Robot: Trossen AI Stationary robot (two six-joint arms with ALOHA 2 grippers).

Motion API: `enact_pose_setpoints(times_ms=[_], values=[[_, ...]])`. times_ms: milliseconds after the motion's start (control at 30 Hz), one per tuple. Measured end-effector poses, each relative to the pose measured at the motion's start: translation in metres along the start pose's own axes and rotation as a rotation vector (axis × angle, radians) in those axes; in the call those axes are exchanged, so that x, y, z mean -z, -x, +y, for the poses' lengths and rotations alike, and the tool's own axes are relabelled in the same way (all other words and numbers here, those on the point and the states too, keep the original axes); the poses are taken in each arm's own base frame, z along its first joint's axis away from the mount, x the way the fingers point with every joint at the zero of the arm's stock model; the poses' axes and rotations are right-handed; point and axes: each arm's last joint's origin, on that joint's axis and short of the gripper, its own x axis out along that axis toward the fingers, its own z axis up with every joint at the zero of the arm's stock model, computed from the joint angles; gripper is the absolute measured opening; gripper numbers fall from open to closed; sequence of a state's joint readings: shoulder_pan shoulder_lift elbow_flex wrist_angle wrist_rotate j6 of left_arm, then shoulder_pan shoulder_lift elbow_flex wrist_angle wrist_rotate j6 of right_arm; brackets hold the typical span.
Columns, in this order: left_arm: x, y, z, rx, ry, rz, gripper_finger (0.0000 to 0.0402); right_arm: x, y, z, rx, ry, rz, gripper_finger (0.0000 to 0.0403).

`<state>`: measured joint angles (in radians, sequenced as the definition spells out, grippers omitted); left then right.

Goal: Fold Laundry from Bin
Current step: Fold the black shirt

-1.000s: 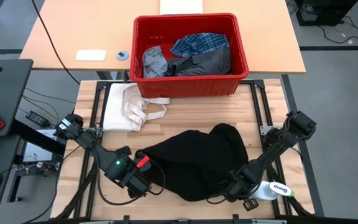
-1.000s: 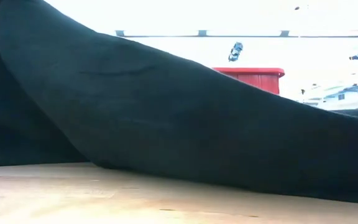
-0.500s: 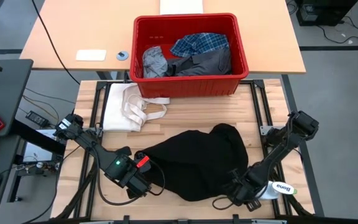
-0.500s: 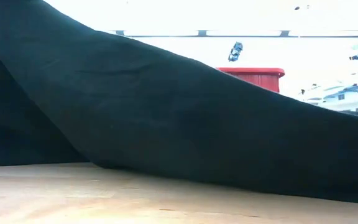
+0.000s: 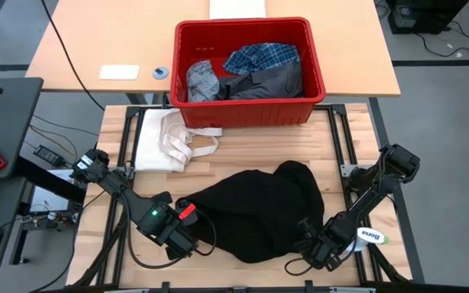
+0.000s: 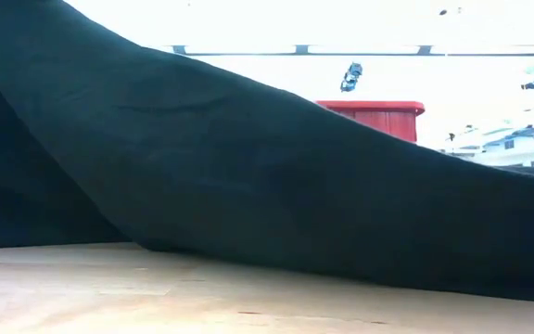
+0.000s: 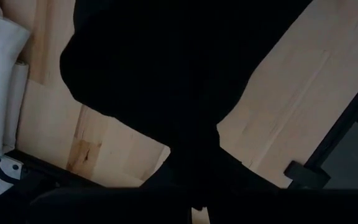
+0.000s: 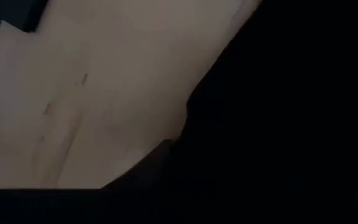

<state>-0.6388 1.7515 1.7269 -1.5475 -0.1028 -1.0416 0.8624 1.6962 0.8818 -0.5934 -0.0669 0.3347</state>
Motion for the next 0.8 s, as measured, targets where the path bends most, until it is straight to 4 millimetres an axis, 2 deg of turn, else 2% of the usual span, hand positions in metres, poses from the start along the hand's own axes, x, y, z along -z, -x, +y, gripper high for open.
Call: enact_pose_setpoints(times_ms=[133,167,267,367,500,633,800], values=[[0.000,0.000,0.000,-0.004,0.000,0.003,0.0018,-0.007,0.005,-0.002,-0.040,-0.017,0.001,0.0035],[0.000,0.000,0.000,-0.003,0.000,0.005,0.0018,-0.010,0.007,-0.001,-0.076,-0.020,0.001,0.0021],[0.001,0.000,0.000,0.005,0.001,0.022,0.0018,-0.023,0.023,0.003,-0.187,-0.038,-0.030,0.0026],[0.001,0.000,0.000,0.009,0.002,0.030,0.0018,-0.035,0.051,0.009,-0.310,-0.037,-0.096,0.0031],[0.001,0.000,0.000,0.008,-0.007,0.031,0.0018,-0.038,0.092,0.006,-0.410,-0.036,-0.156,0.0015],[0.001,0.000,0.001,0.007,-0.008,0.031,0.0018,-0.033,0.131,-0.009,-0.504,-0.087,-0.259,0.0015],[0.000,0.000,0.001,0.007,-0.002,0.031,0.0018,-0.013,0.178,-0.032,-0.512,-0.150,-0.426,0.0019]])
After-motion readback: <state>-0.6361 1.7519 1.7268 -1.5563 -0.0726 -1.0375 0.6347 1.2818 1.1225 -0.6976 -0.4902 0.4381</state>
